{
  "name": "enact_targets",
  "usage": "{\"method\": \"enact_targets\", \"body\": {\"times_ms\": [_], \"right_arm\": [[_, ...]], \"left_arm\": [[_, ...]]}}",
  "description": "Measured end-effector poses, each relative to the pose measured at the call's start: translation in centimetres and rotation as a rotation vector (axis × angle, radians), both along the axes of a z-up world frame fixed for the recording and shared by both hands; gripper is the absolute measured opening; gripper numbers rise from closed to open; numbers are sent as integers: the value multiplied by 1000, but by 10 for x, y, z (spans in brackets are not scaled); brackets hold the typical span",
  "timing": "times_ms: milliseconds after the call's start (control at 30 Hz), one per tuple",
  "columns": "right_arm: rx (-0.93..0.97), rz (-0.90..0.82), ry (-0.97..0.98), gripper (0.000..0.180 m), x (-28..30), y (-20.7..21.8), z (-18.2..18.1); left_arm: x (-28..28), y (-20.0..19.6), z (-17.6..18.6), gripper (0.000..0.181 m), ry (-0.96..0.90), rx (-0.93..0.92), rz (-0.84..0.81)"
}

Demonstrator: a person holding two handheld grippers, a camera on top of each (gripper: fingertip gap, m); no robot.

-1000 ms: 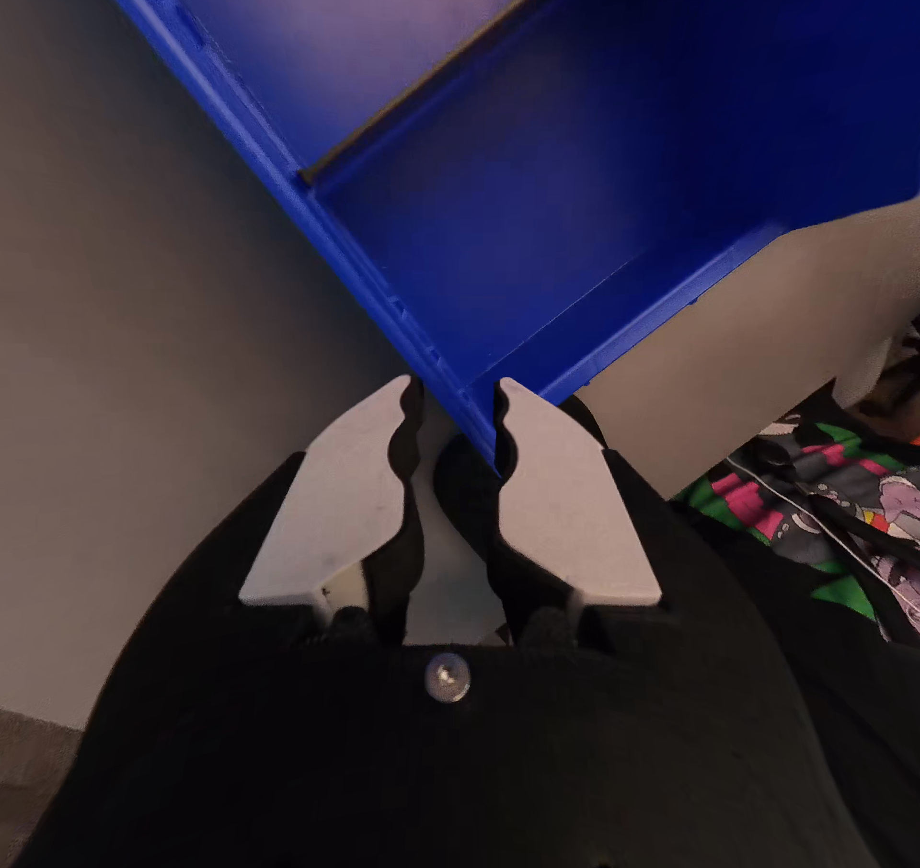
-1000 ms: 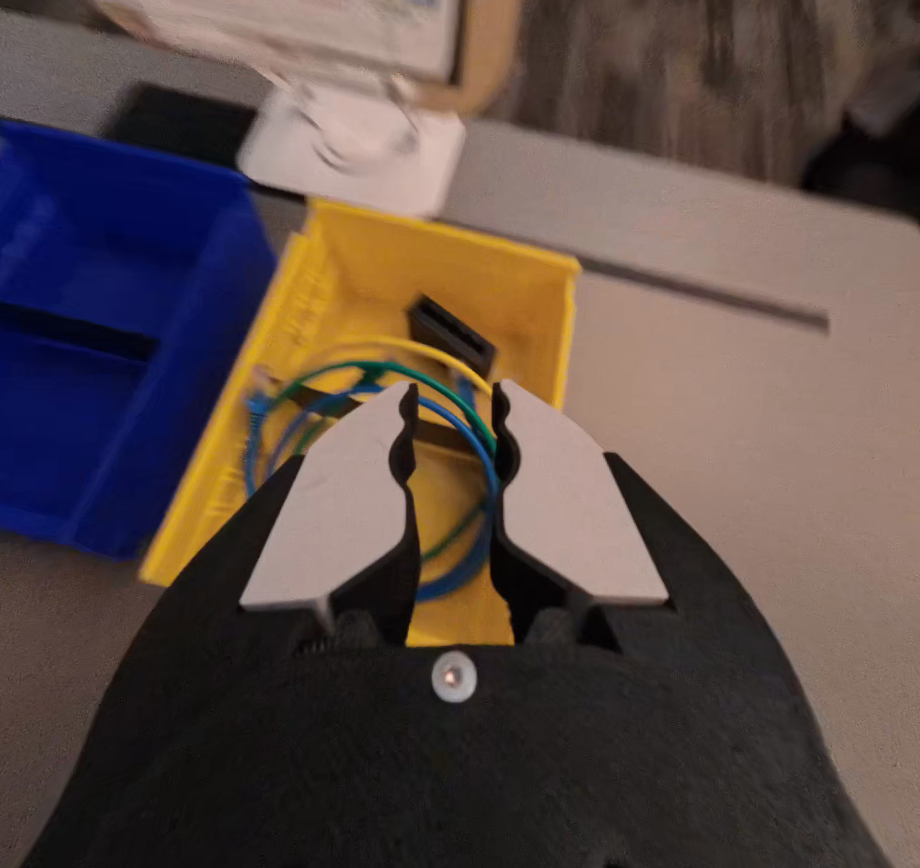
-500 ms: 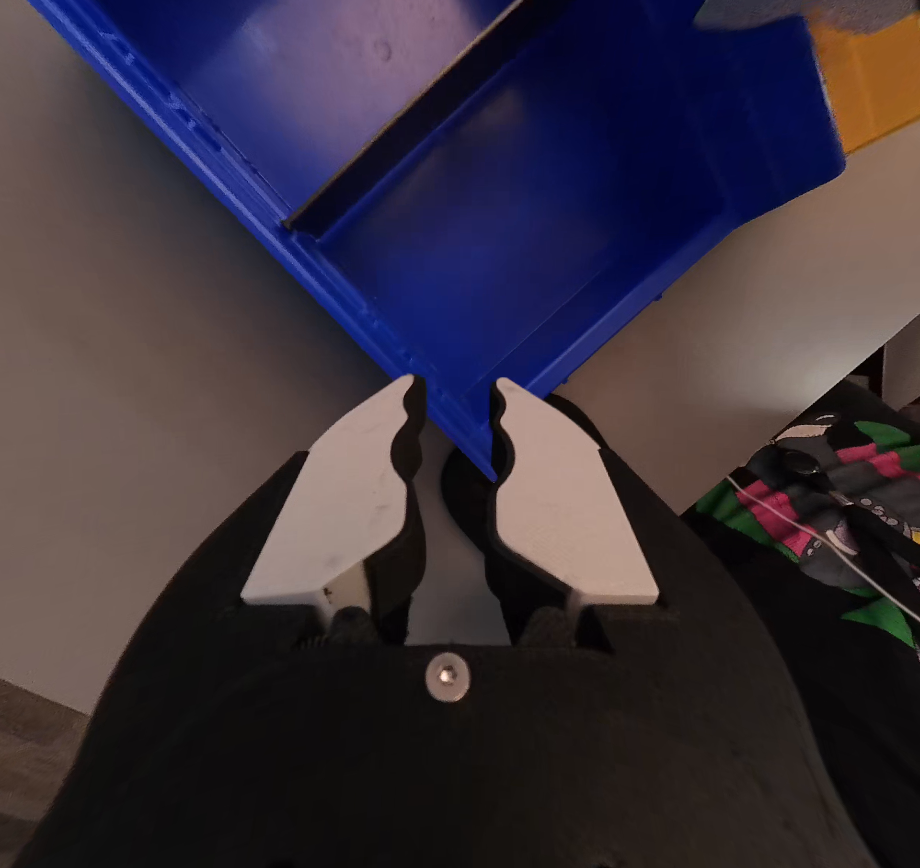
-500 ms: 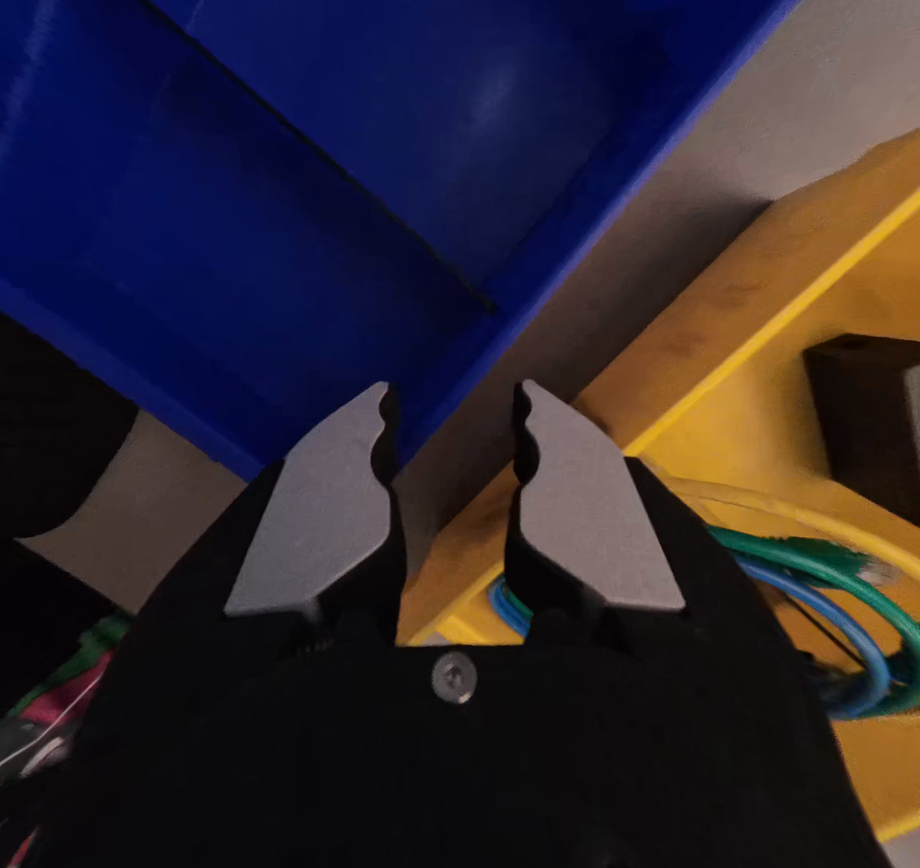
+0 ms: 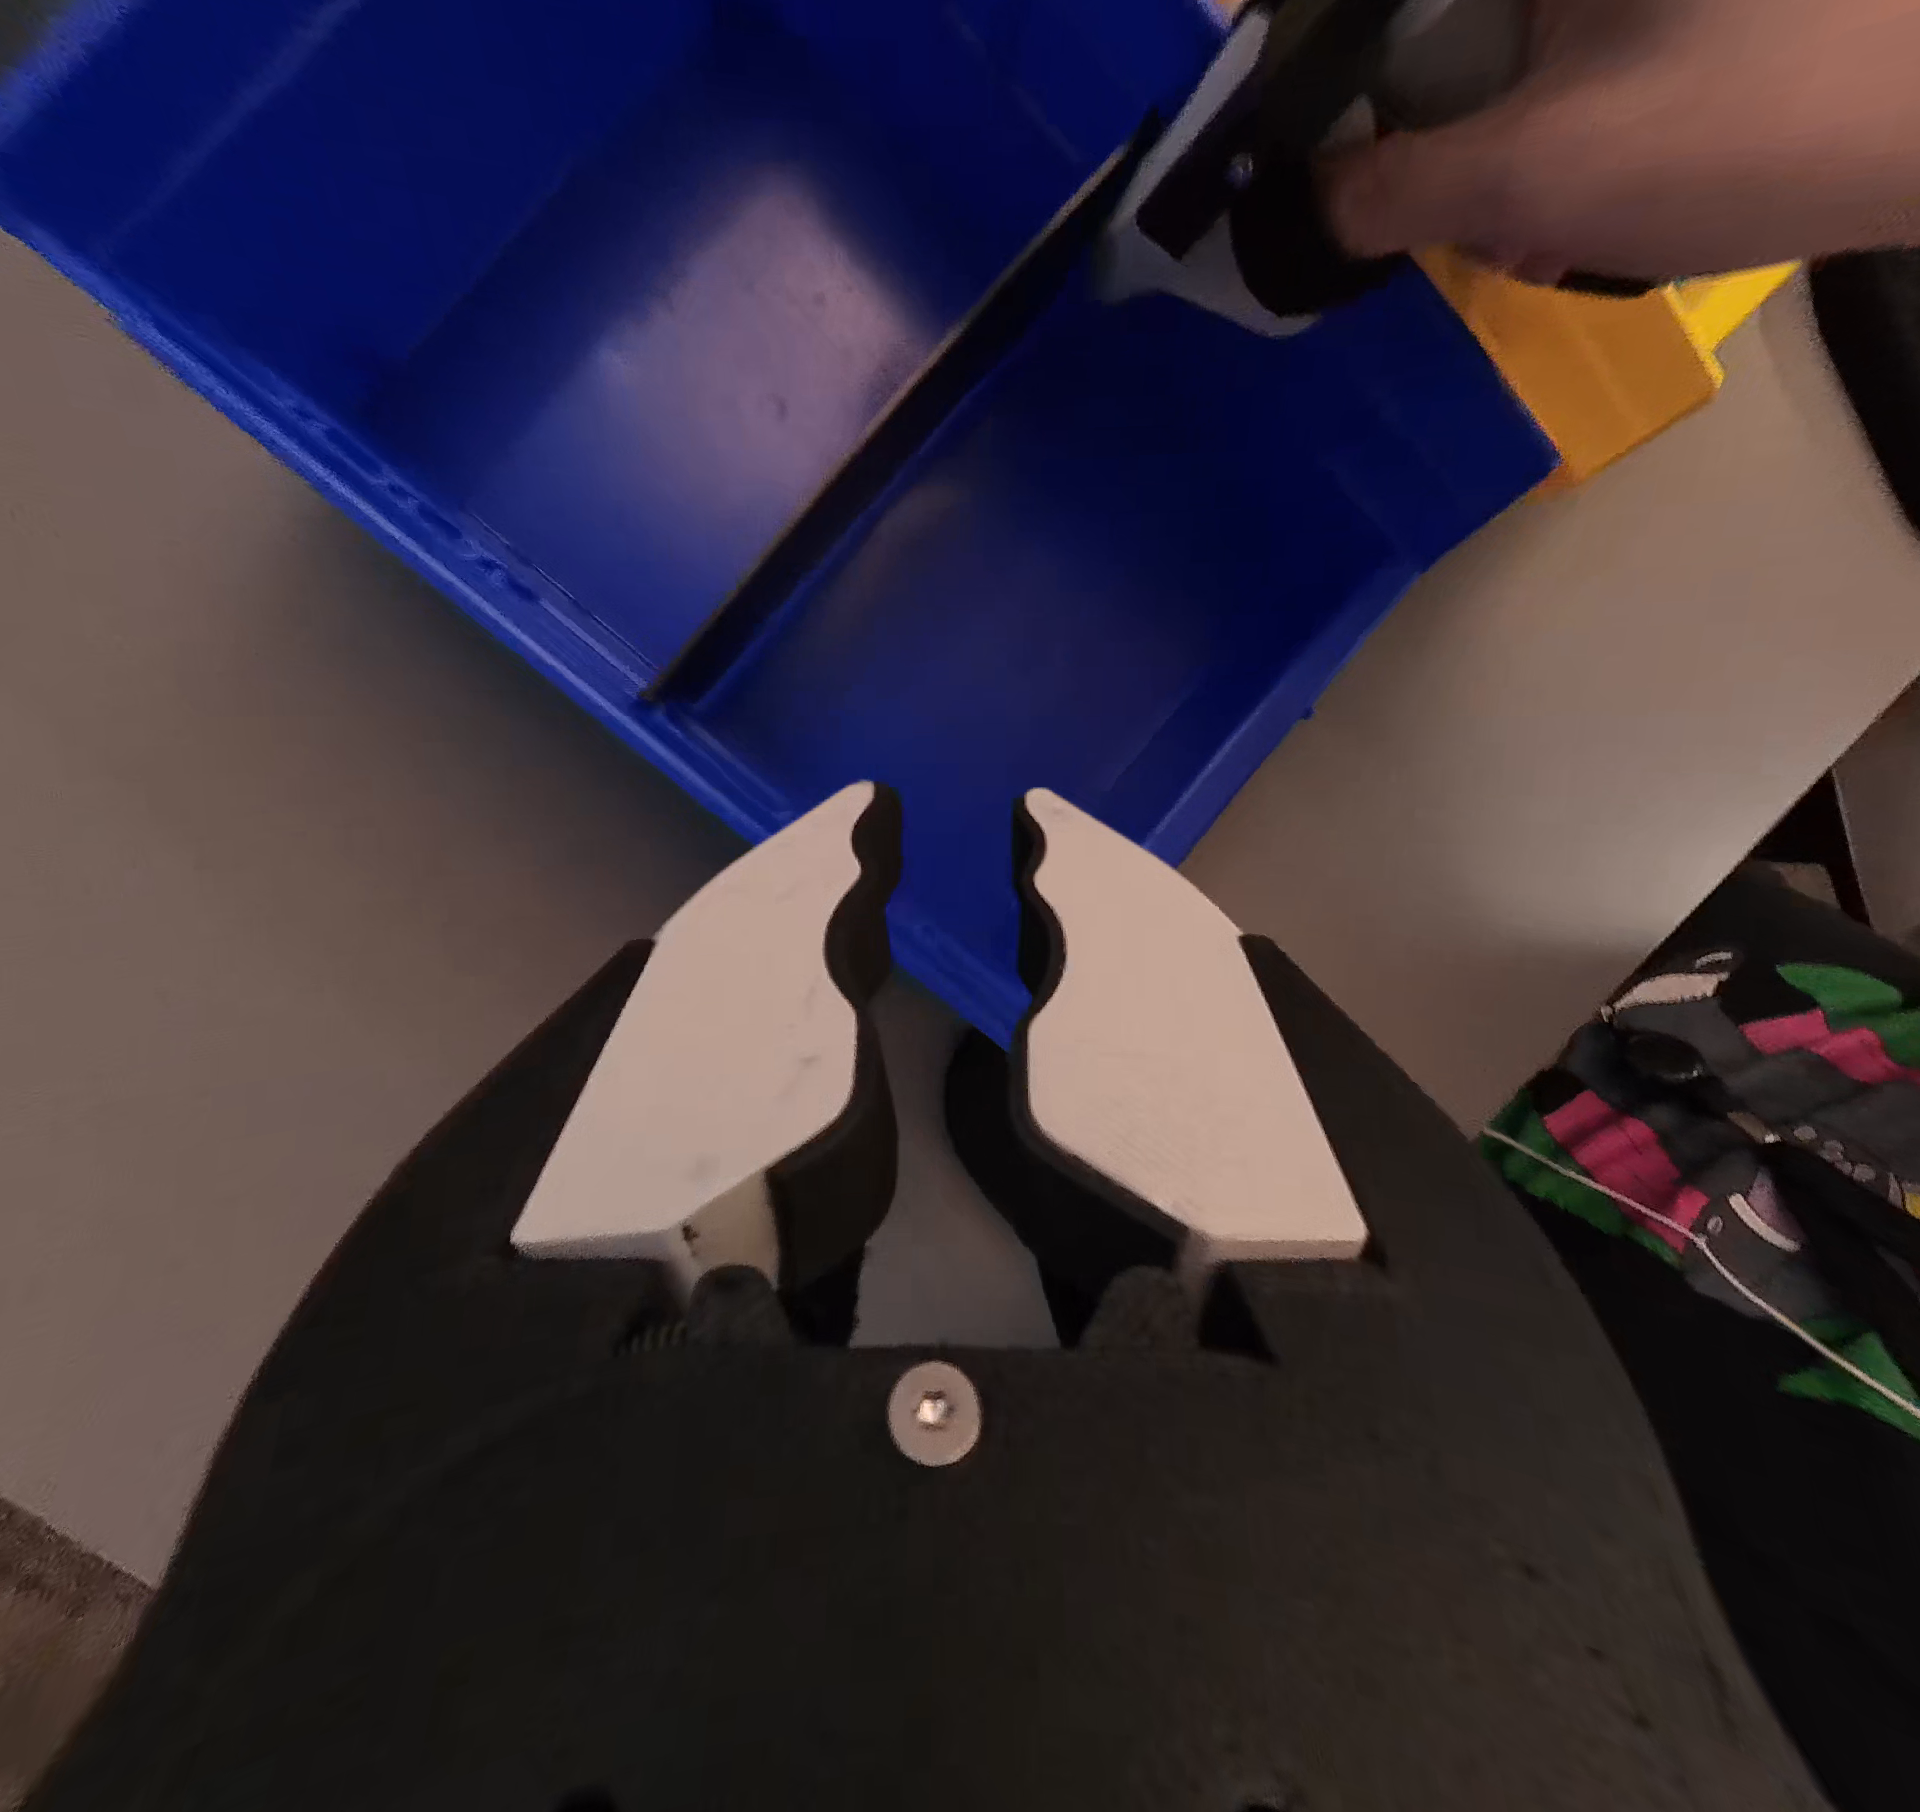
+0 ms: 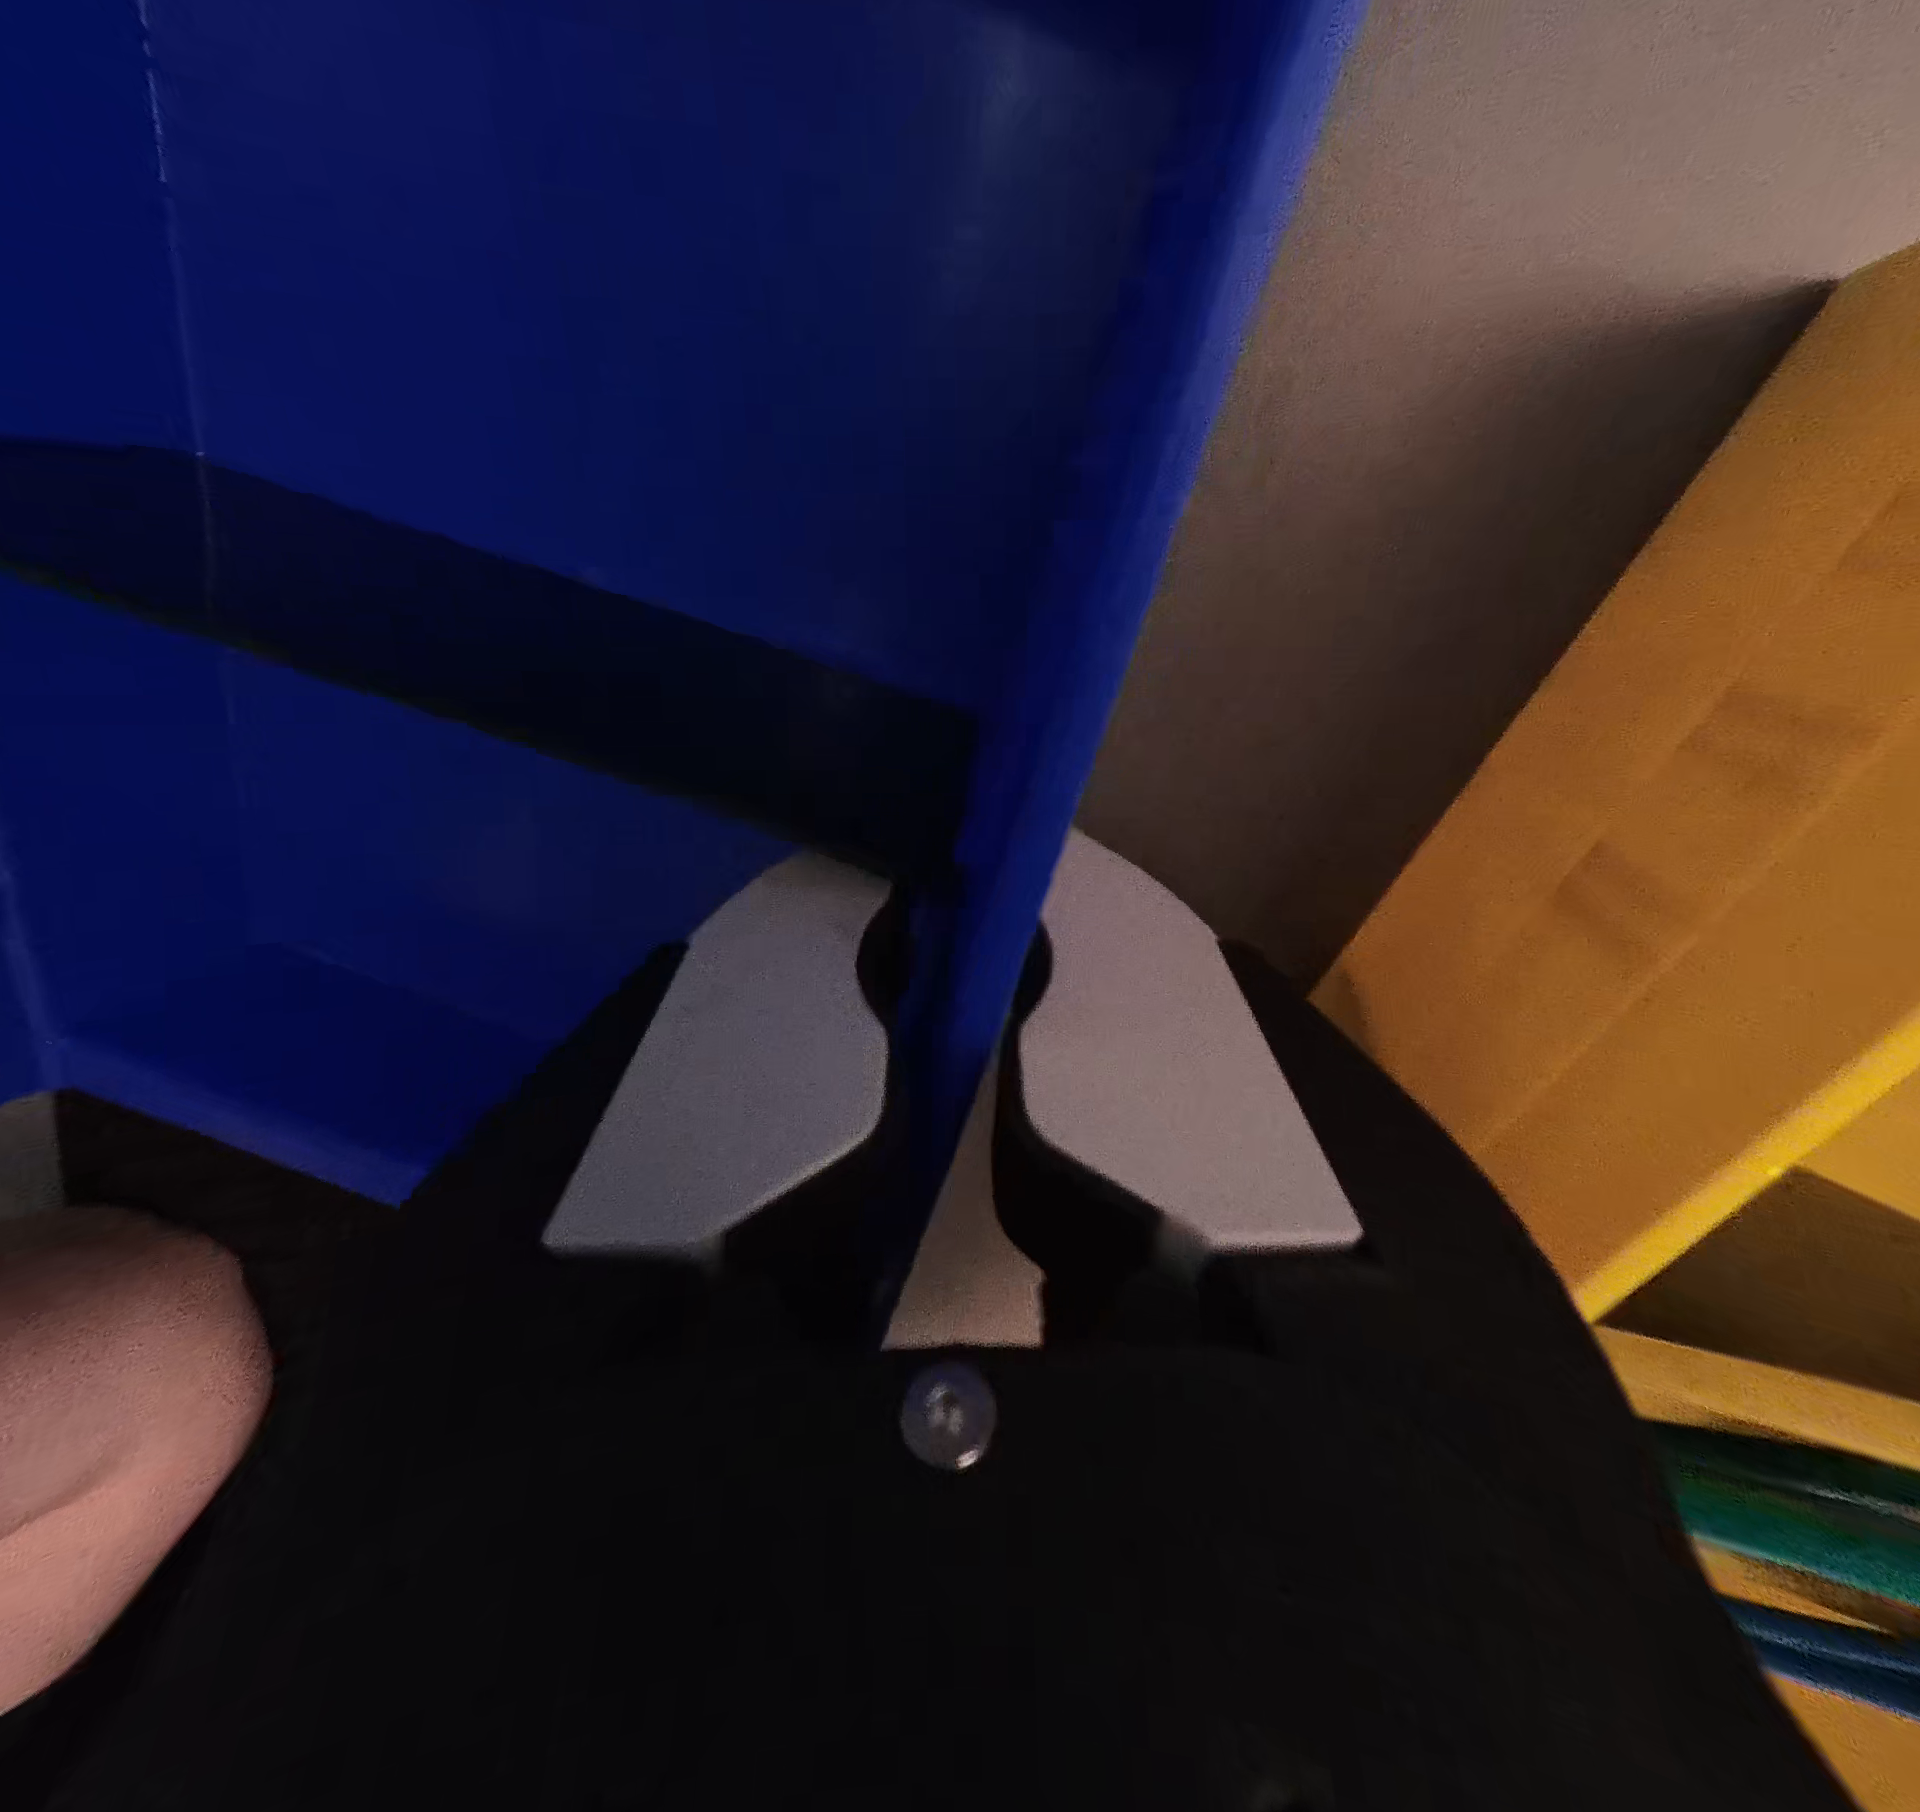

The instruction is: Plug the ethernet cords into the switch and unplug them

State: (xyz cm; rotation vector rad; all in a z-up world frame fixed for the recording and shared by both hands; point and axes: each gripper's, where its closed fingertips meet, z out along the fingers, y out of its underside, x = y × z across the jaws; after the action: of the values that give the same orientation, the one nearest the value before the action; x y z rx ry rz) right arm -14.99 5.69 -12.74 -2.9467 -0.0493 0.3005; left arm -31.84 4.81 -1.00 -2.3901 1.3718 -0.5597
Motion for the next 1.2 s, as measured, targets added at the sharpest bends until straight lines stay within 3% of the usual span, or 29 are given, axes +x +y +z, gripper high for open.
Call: {"method": "enact_targets", "body": {"times_ms": [100, 300, 500, 567, 667, 767, 833, 1000, 1200], "right_arm": [[-17, -40, 21, 10, 2, 2, 0], [-64, -22, 101, 8, -11, 0, 15], [-106, 86, 215, 7, -7, -17, 110], [-91, 72, 249, 7, 20, -26, 148], [-32, -13, 236, 7, 94, -41, 192], [22, -125, 158, 7, 191, -73, 216], [56, -249, 126, 7, 260, -101, 219], [141, -605, 63, 6, 403, -179, 186], [89, -856, 106, 10, 471, -256, 111]], "left_arm": [[9, 14, 30, 19, -153, 112, 24], [16, 28, 142, 28, -713, 348, 176], [-63, -2, 249, 23, -1229, 745, 409], [-72, -16, 259, 27, -1297, 760, 408], [-38, -18, 246, 47, -1260, 588, 314], [33, -9, 216, 47, -1187, 368, 161], [91, 5, 176, 50, -1079, 217, 117], [209, 12, 60, 52, -800, -51, 44], [250, 10, -33, 57, -510, -79, 44]]}}
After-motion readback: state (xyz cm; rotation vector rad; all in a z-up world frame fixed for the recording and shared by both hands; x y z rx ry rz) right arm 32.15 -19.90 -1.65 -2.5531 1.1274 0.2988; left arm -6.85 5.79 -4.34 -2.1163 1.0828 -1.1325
